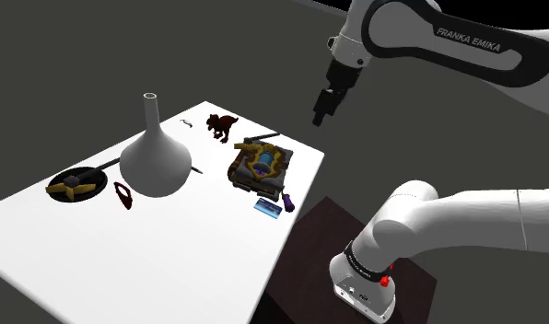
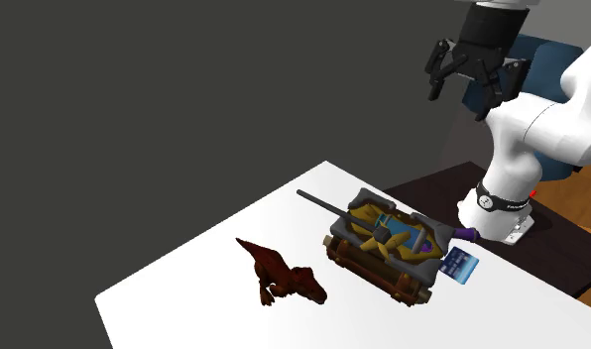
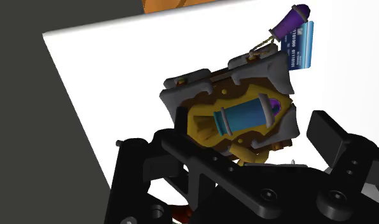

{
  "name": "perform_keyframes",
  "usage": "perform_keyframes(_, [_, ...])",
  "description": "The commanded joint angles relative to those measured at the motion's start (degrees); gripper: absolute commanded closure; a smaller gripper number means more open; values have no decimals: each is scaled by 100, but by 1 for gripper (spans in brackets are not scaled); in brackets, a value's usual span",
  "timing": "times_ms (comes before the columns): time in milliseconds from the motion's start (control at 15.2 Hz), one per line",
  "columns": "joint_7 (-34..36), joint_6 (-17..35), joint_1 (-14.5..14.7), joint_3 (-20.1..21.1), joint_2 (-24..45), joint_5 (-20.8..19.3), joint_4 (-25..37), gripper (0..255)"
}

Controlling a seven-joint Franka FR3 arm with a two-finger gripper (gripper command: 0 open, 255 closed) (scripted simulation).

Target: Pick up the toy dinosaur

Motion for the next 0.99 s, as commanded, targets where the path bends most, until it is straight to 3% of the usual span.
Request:
perform_keyframes(0, [0,0,0,0,0,0,0,0])
perform_keyframes(462, [1372,990,-184,448,1351,473,326,0])
perform_keyframes(924, [2636,1793,-369,742,2854,714,1047,0])
